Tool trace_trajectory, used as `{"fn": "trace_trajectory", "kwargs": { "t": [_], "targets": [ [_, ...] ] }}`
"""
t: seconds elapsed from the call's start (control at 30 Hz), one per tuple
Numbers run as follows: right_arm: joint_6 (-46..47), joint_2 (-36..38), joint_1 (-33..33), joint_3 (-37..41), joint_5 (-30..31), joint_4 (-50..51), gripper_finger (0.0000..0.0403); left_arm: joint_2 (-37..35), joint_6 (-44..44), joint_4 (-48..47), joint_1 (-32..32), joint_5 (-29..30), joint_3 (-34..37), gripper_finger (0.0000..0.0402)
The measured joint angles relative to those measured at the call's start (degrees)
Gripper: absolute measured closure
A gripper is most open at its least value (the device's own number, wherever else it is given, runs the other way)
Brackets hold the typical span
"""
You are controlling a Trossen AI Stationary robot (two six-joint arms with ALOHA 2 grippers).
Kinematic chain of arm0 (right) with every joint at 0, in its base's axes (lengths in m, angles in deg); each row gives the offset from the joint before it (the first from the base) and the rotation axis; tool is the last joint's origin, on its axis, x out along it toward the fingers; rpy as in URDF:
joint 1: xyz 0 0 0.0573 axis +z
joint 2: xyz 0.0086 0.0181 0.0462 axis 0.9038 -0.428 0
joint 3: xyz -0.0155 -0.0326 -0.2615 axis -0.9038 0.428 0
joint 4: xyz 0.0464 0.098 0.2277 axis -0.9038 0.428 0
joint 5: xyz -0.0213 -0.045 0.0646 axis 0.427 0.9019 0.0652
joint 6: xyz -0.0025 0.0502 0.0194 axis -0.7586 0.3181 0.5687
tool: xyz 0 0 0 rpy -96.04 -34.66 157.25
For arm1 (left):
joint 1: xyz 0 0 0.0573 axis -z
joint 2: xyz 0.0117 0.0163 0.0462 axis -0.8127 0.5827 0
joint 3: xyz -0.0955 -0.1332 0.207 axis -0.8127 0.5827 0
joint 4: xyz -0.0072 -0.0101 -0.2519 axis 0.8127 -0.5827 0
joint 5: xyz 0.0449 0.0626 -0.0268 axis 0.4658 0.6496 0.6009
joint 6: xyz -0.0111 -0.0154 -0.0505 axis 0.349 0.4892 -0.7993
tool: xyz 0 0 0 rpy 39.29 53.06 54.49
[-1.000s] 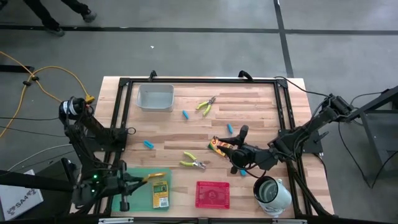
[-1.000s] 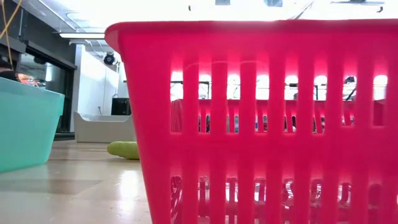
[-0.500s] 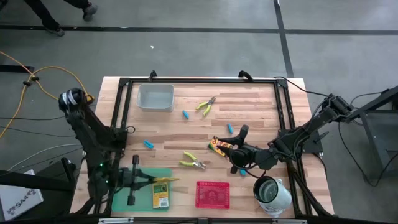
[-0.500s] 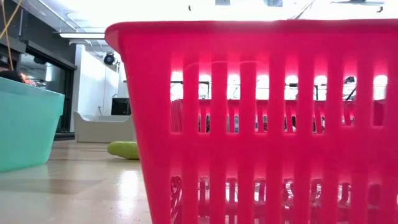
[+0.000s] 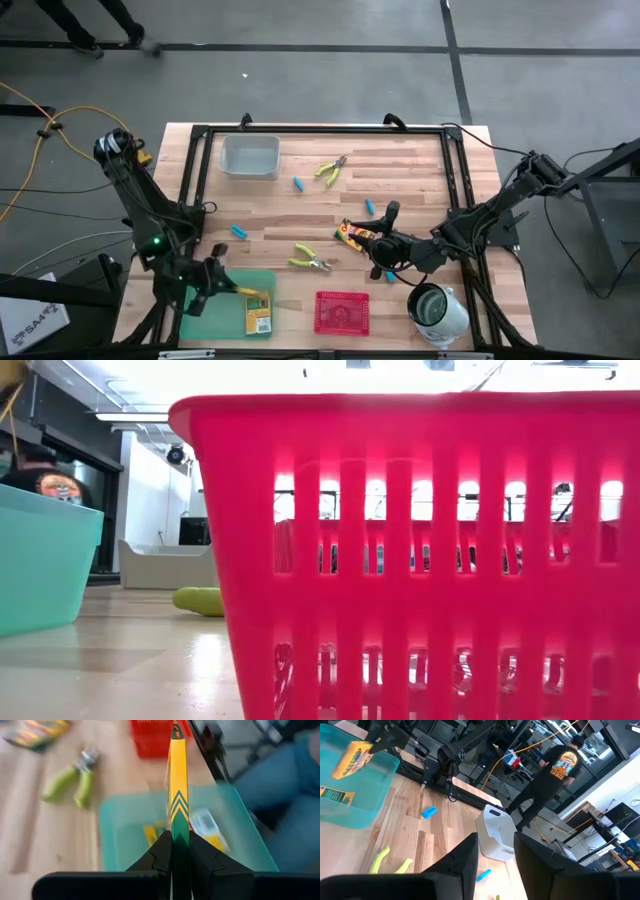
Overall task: Pick & Place School Supplies
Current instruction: Put the yellow crayon box into the green bin
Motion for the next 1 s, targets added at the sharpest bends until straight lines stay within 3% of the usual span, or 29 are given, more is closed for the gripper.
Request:
{"fn": "trace_trajectory", "kwargs": {
  "t": [0.23,0.47,0.63,1.0],
  "targets": [
    [0.1,0.0,-0.1,0.0,0.0,0.0,0.0285,-2.7,-8.9,-9.2,0.0,-13.2,0.0,0.0374],
    [4.2,0.0,-0.2,0.0,0.0,0.0,0.0285,-6.1,-12.4,-11.2,0.0,-21.2,0.0,0.0374],
    [5.8,0.0,-0.2,0.0,0.0,0.0,0.0285,-6.7,-16.2,-11.3,0.0,-23.8,0.0,0.0374],
    [5.4,0.0,-0.2,0.0,0.0,0.0,0.0285,-4.1,-25.9,-10.4,0.0,-22.4,0.0,0.0374]
  ]
}}
